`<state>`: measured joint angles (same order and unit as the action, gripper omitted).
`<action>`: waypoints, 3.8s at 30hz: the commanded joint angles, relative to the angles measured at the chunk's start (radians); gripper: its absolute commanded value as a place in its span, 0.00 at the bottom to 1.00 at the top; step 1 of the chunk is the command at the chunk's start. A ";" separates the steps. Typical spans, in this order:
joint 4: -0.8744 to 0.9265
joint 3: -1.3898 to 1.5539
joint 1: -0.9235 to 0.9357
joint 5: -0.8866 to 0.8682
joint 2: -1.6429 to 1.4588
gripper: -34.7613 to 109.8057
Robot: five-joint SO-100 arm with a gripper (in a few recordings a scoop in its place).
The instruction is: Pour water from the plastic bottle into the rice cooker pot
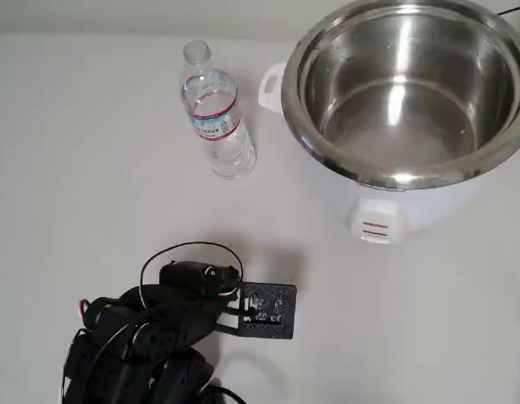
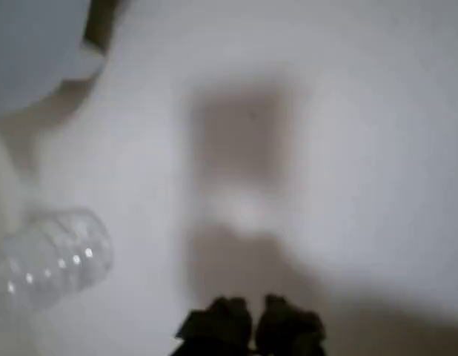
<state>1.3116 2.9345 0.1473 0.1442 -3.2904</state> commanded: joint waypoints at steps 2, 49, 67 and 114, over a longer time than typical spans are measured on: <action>0.006 0.031 0.008 -0.009 0.003 0.26; -1.907 -0.135 -0.255 1.164 1.264 0.57; -2.252 -0.626 -0.238 1.192 1.959 0.54; -0.742 -1.667 -0.028 -0.026 1.463 0.32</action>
<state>0.4234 1.6245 0.0828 0.3390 -1.8761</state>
